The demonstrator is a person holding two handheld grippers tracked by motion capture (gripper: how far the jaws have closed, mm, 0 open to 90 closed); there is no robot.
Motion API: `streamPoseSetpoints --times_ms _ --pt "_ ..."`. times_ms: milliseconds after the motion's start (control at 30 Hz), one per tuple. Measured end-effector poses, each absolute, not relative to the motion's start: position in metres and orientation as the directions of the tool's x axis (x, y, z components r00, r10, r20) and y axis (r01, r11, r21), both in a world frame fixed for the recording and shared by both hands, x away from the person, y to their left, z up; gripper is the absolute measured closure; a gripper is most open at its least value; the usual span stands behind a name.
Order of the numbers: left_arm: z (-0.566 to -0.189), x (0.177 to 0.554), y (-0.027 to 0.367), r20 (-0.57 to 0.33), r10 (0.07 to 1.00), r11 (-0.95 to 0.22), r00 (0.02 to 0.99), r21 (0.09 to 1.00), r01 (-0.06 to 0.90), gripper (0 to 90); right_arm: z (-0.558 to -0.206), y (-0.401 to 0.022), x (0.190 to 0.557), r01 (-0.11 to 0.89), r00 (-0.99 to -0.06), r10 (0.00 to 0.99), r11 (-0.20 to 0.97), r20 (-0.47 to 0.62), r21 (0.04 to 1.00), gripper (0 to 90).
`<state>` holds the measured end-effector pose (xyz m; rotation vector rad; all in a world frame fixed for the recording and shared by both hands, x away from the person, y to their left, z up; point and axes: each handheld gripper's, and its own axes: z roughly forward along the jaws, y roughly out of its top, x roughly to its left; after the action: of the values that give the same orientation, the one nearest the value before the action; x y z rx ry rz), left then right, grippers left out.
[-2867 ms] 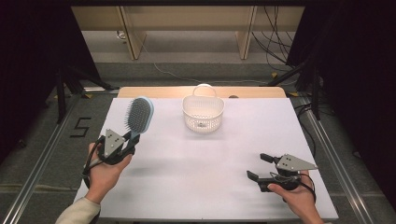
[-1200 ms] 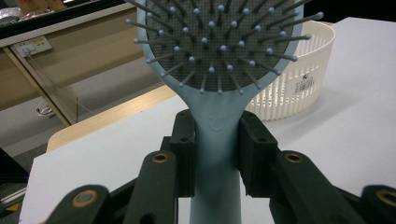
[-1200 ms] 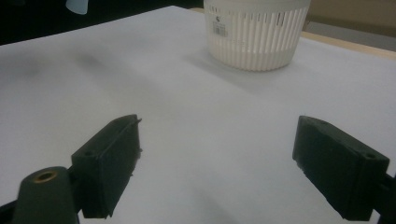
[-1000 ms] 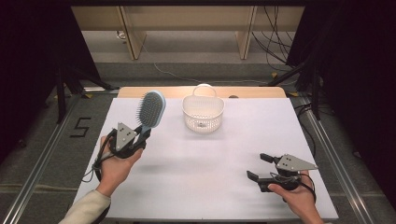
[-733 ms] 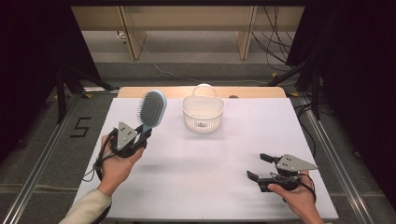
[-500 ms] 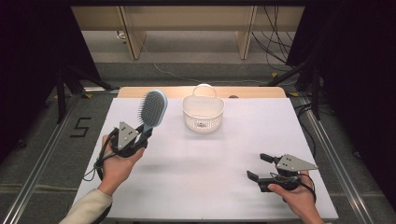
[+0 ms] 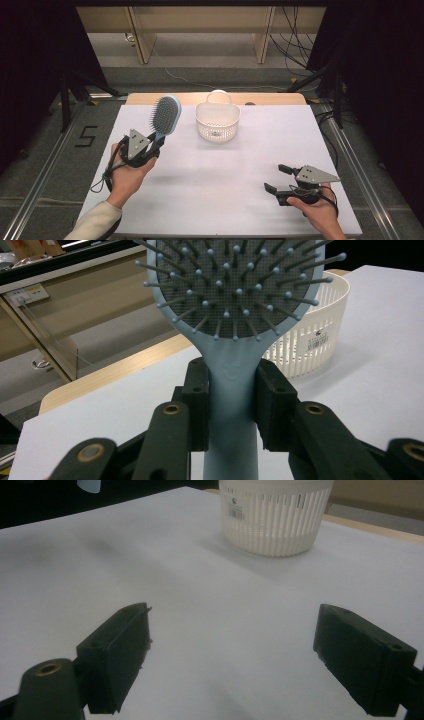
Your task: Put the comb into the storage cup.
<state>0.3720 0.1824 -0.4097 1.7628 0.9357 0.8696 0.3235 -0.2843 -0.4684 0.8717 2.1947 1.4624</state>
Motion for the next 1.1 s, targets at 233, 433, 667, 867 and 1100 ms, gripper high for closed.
streamPoseSetpoints --times_ms 233,433,667,867,1100 --pt "-0.4092 0.3735 0.1807 0.152 0.875 -0.278 0.460 0.935 0.220 70.0 -0.4683 -0.2844 0.3235 0.291 -0.745 0.666 0.273 0.039 0.917 15.8" --pt "-0.4097 0.3743 0.1793 0.153 0.873 -0.281 0.464 0.934 0.220 70.0 -0.4682 -0.2842 0.3234 0.291 -0.745 0.666 0.274 0.038 0.917 15.8" --pt "-0.4097 0.3758 0.1770 0.154 0.870 -0.283 0.469 0.934 0.218 70.0 -0.4682 -0.2845 0.3233 0.290 -0.746 0.665 0.272 0.038 0.918 15.8" --pt "-0.4096 0.3768 0.1756 0.152 0.867 -0.283 0.475 0.934 0.217 70.0 -0.4682 -0.2843 0.3233 0.291 -0.746 0.665 0.272 0.039 0.917 15.8" --pt "-0.4087 0.3780 0.1736 0.151 0.865 -0.282 0.478 0.935 0.214 70.0 -0.4682 -0.2844 0.3235 0.291 -0.746 0.665 0.273 0.038 0.917 15.8"
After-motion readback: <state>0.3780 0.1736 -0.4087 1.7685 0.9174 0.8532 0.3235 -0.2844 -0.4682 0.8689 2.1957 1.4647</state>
